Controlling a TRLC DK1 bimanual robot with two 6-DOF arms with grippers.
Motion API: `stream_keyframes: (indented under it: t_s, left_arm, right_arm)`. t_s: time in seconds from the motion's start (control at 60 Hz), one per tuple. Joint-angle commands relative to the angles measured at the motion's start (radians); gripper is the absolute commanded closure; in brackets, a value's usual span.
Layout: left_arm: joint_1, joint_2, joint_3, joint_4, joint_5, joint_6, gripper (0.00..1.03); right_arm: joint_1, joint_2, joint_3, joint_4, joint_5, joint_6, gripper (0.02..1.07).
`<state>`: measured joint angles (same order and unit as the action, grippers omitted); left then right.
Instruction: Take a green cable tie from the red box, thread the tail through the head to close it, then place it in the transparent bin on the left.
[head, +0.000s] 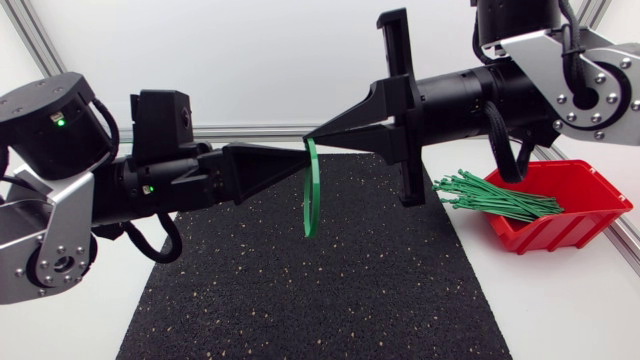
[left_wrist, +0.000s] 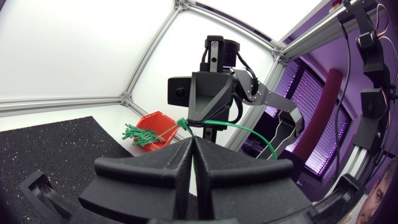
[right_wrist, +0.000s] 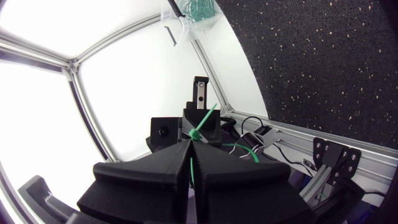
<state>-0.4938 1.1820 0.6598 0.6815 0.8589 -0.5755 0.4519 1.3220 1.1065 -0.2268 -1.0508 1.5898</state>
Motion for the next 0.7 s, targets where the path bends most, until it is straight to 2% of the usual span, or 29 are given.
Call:
stream_keyframes:
  t_s: [0.0,0.217,0.35,0.4,0.683]
  left_arm:
    - [0.006,-0.055,0.009,0.056,0.026,-0.006,1.0]
    - [0.029,-0.019,0.015,0.056,0.014,0.009,1.0]
    - [0.046,0.016,0.024,0.059,0.014,0.014,1.0]
    - [0.05,0.024,0.024,0.061,0.014,0.02,1.0]
    - [0.049,0.053,0.02,0.062,0.026,0.065,1.0]
  right_arm:
    - [0.001,0.025,-0.01,0.0,0.034,0.01,1.0]
    - [0.013,-0.018,-0.02,0.018,0.028,-0.001,0.74]
    - [0.016,-0.044,-0.023,0.018,0.026,-0.005,0.68]
    - [0.016,-0.053,-0.025,0.018,0.026,-0.007,0.62]
    - [-0.03,-0.063,-0.033,0.043,0.026,-0.011,0.6]
